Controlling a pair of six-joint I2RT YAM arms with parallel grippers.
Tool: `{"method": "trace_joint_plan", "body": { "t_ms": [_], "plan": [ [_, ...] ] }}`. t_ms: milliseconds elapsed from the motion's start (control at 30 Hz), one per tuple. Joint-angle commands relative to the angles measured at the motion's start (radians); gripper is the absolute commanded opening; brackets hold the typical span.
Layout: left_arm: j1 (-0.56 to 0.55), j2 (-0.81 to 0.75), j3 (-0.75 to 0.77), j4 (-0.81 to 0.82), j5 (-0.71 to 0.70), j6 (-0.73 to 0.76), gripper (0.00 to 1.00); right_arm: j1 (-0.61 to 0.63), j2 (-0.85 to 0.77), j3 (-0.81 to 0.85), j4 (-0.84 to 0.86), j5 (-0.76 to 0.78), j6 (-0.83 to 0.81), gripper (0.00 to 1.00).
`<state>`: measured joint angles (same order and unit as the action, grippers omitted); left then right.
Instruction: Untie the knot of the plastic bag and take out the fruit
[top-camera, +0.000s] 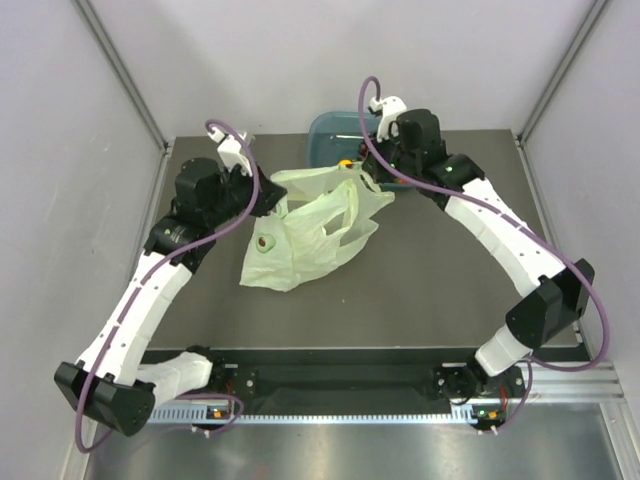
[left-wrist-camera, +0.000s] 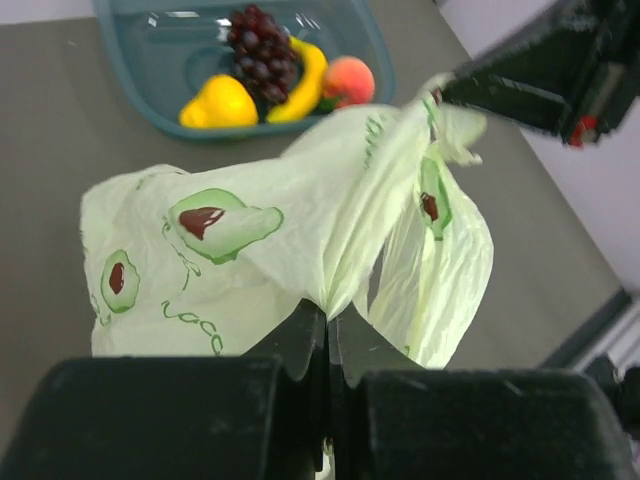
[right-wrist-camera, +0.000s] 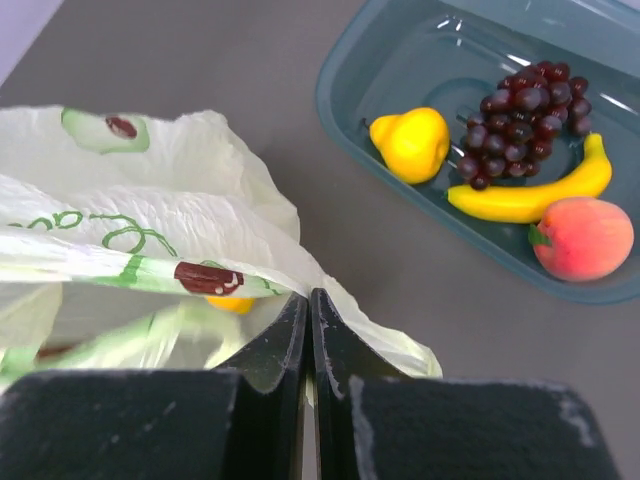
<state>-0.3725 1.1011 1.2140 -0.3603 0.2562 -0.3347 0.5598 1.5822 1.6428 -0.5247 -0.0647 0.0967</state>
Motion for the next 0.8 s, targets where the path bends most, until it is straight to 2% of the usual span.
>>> {"method": "trace_joint_plan", "body": {
  "t_ms": [0,167,200,267,367,433,533,600,633,667,767],
  "plan": [
    [0.007,0.002,0.035,-0.077,0.168,0.098,0.00,-0.005,-0.022,-0.036,0.017,-0.004,-0.023,0.00],
    [0.003,0.026,-0.053,-0.104,0.402,0.134,0.00,-0.005,-0.121,-0.220,0.041,0.011,-0.003,0.00],
    [0.004,0.029,-0.068,-0.106,0.484,0.135,0.00,-0.006,-0.139,-0.248,0.052,0.055,0.004,0.00],
    [-0.003,0.034,-0.118,-0.106,0.543,0.138,0.00,-0.006,-0.175,-0.316,0.060,0.113,0.024,0.00],
    [-0.045,0.036,-0.189,-0.092,0.569,0.122,0.00,-0.006,-0.212,-0.380,0.063,0.199,0.055,0.00],
    [-0.066,0.031,-0.246,-0.048,0.517,0.073,0.00,-0.005,-0.231,-0.403,0.072,0.247,0.083,0.01],
    [-0.108,0.011,-0.319,0.053,0.467,0.002,0.00,-0.006,-0.280,-0.432,0.092,0.264,0.113,0.23],
    [-0.144,-0.006,-0.346,0.090,0.433,-0.029,0.00,-0.006,-0.326,-0.440,0.095,0.231,0.118,0.50],
    [-0.157,-0.012,-0.361,0.093,0.404,-0.035,0.00,-0.003,-0.344,-0.440,0.092,0.211,0.118,0.61],
    [-0.176,-0.024,-0.370,0.095,0.326,-0.044,0.00,-0.004,-0.387,-0.448,0.094,0.185,0.117,0.73],
    [-0.186,-0.058,-0.416,0.135,0.217,-0.093,0.00,0.005,-0.502,-0.494,0.101,0.109,0.118,0.87]
  ]
}}
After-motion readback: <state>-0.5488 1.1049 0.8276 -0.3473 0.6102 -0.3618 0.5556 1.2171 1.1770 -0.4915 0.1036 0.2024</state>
